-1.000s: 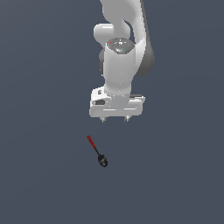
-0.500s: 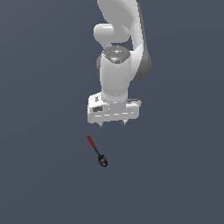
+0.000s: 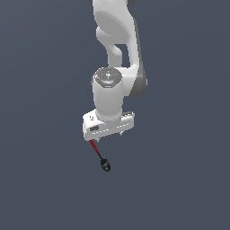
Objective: Pick up the object and move it to a goal position.
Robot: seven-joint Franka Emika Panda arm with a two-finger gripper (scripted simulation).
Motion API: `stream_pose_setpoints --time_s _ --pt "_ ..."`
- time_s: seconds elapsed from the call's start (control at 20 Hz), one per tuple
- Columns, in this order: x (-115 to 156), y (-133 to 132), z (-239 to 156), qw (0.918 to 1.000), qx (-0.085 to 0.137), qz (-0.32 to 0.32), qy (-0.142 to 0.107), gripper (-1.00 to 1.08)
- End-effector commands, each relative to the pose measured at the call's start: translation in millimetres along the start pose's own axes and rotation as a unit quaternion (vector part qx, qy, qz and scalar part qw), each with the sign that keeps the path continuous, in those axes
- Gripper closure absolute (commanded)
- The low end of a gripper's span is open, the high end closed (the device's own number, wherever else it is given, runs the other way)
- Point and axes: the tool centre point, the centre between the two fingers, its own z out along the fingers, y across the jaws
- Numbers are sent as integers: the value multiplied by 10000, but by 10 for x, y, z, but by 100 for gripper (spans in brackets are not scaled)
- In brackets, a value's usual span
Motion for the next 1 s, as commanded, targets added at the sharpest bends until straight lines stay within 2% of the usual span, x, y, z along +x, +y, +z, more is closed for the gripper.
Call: stream_pose_setpoints --time_s 0.0,0.5,0.95 --pt "19 100 137 9996 26 -269 -39 -92" --pt "38 459 658 9922 160 -1228 -148 -92" --pt "16 626 917 9855 241 -1669 -180 -92"
